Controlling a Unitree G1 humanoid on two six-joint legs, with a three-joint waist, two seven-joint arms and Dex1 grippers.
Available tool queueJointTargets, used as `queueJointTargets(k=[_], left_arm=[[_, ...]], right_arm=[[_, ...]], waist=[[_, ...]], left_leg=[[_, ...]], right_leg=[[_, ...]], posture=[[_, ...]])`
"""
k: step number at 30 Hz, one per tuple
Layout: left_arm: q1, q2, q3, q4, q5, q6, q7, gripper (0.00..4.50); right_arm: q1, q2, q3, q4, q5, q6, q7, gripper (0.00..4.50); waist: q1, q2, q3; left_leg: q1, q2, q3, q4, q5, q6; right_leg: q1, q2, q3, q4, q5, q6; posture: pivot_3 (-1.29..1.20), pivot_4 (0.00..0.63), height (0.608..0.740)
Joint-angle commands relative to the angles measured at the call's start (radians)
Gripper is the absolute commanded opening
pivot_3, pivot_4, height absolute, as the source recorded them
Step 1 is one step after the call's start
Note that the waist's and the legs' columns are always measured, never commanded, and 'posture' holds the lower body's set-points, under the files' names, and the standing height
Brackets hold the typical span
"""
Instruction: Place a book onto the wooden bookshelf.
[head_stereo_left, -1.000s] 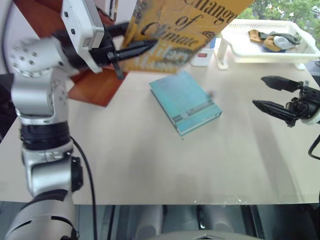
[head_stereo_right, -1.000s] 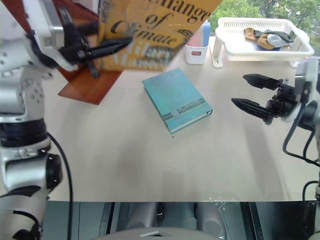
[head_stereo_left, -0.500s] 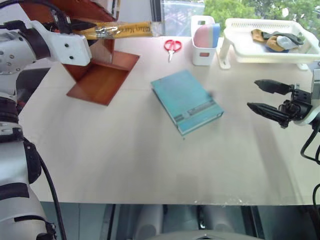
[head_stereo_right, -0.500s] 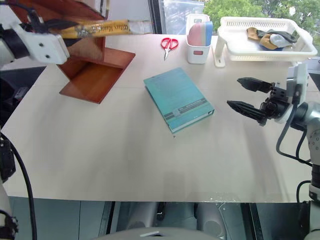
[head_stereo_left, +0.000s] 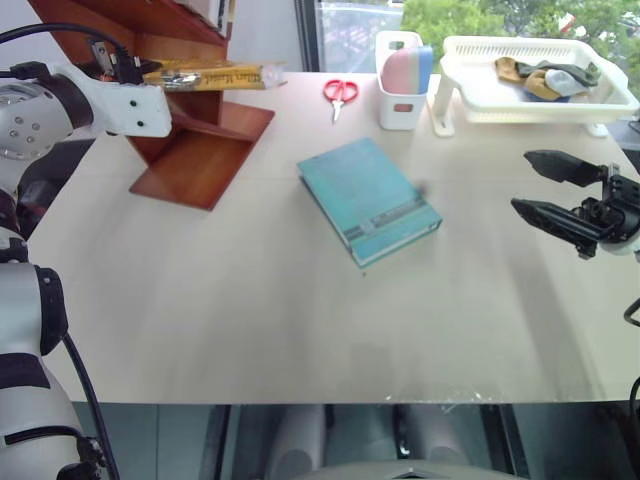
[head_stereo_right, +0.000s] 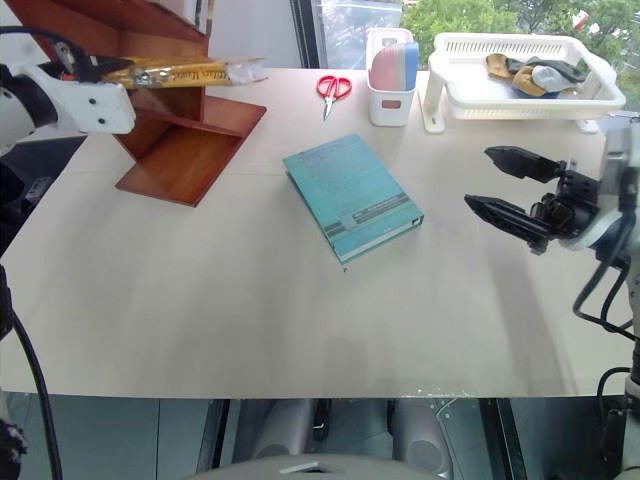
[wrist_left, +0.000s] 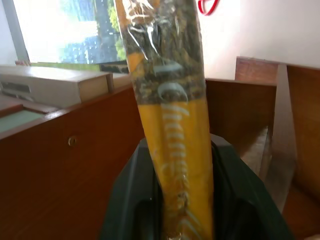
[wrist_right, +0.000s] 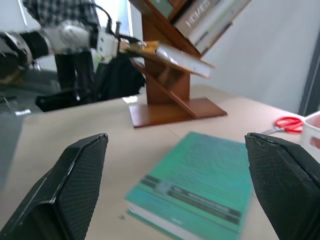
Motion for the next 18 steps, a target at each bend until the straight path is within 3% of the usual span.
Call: queueJointTargets(k=[1,18], left_arm=[[-0.036,0.041,-0.018,0.041,0.033,0.059,0.030,0.77],[-0.063,0.030,-0.047,0.110,0.026,0.164,0.037,0.77]], right_arm=[[-0.014,-0.018,-0.047,-0.042,0.060,0.017,-0.001,4.50],[-0.043,0.003,-0.057,-0.050,0.155,0.025,-0.053,4.50]], waist=[[0.000,0.000,0.000],[0.000,0.000,0.000]], left_leg=[[0.000,0.000,0.000,0.000,0.000,0.000],[-0.001,0.000,0.000,0.000,0.000,0.000]], right_leg=[[0.000,0.000,0.000,0.000,0.000,0.000],[0.000,0.000,0.000,0.000,0.000,0.000]], posture=[[0.00,0.150,0.740],[0.00,0.150,0.740]])
